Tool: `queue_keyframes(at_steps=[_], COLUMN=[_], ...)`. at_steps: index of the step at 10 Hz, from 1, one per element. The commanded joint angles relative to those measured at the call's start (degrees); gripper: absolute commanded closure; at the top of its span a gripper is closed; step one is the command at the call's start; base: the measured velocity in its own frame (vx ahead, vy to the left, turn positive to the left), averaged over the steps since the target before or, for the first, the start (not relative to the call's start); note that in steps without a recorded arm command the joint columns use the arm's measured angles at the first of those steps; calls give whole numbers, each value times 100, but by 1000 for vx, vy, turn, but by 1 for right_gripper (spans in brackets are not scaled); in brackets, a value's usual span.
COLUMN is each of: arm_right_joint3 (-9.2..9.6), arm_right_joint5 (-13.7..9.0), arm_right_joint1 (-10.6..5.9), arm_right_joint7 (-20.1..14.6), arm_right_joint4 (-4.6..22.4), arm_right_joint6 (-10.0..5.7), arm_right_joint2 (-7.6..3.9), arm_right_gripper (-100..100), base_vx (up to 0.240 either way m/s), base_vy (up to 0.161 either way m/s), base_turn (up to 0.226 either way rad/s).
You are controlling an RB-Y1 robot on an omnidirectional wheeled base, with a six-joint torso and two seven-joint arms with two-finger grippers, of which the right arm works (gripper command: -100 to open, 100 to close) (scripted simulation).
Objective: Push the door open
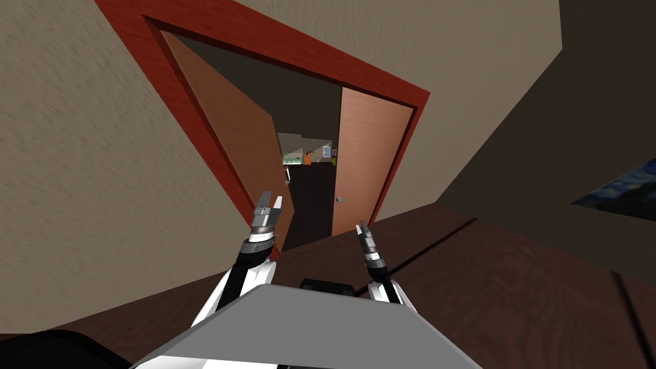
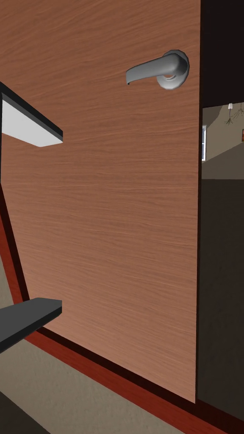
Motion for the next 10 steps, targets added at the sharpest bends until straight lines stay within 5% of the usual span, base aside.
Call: queue_keyframes(at_steps=[1,10], arm_right_joint3=[44,353], arm_right_joint5=[-1,42], arm_right_joint1=[-55,-308], arm_right_joint7=[-68,-324], arm_right_joint4=[175,1162], arm_right_joint6=[-20,-181], arm_right_joint2=[-54,-215], arm_right_gripper=[-100,-100], base_vx=[112,108], base_vy=[-8,-7], base_turn=[-1,-6])
